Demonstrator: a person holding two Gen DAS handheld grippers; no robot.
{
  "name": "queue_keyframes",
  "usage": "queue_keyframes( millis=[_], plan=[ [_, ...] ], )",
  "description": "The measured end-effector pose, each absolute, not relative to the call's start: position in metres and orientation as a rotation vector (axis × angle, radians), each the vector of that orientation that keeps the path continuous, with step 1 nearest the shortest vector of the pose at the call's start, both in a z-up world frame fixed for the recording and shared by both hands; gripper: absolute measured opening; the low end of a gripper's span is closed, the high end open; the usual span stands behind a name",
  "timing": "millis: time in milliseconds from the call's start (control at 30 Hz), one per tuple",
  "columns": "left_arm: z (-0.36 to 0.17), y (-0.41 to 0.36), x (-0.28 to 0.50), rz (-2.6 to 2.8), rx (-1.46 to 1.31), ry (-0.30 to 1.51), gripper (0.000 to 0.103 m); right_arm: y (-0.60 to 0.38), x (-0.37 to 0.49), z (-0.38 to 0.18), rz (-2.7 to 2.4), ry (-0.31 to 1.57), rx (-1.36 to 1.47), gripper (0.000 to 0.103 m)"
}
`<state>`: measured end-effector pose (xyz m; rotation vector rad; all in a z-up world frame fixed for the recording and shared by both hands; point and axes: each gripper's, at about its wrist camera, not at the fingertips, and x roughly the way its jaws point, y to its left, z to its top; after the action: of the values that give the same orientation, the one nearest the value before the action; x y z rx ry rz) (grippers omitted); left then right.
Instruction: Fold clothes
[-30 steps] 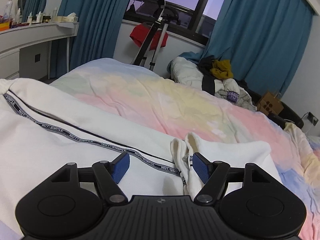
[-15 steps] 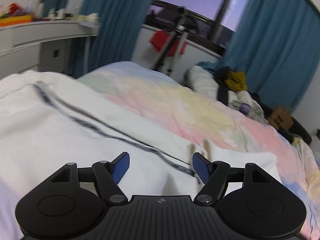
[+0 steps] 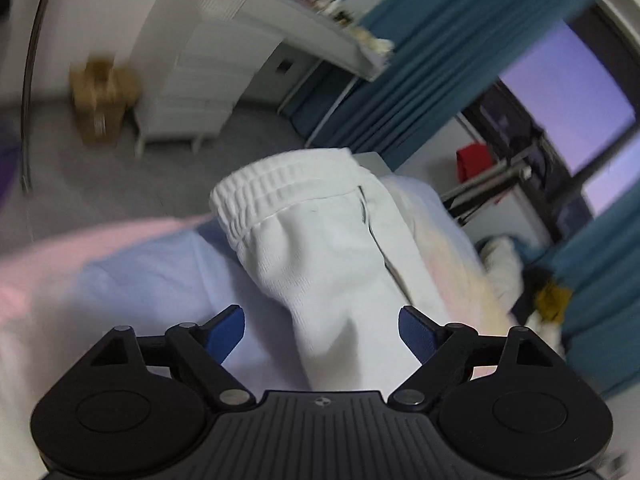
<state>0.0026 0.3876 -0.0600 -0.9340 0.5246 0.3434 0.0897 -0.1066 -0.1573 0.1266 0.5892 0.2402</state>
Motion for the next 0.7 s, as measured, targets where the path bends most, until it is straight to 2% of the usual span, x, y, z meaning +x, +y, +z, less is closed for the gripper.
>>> queue_keyframes(
  millis=[167, 233, 300, 467, 567, 700],
  plan=[
    [-0.080, 0.411, 0.017, 0.298, -1.060, 0.446, 0.079, -0.102, 0.092, -0.159, 0.231, 0.583, 0.115, 0.083],
    [-0.087, 0.415, 0.023, 0.300, -1.068, 0.437, 0.072, -0.100, 0.092, -0.161, 0.229, 0.579, 0.104, 0.083],
    [-0.091, 0.420, 0.029, 0.318, -1.027, 0.423, 0.044, -0.097, 0.093, -0.164, 0.228, 0.575, 0.087, 0.083],
    [-0.082, 0.410, 0.040, 0.356, -0.892, 0.401, 0.022, -0.094, 0.093, -0.167, 0.228, 0.577, 0.080, 0.083],
    [-0.050, 0.375, 0.037, 0.352, -0.752, 0.322, 0.017, -0.094, 0.093, -0.166, 0.228, 0.580, 0.084, 0.083],
    [0.001, 0.314, 0.034, 0.312, -0.561, 0.198, 0.016, -0.096, 0.092, -0.162, 0.228, 0.583, 0.095, 0.083]
  ],
)
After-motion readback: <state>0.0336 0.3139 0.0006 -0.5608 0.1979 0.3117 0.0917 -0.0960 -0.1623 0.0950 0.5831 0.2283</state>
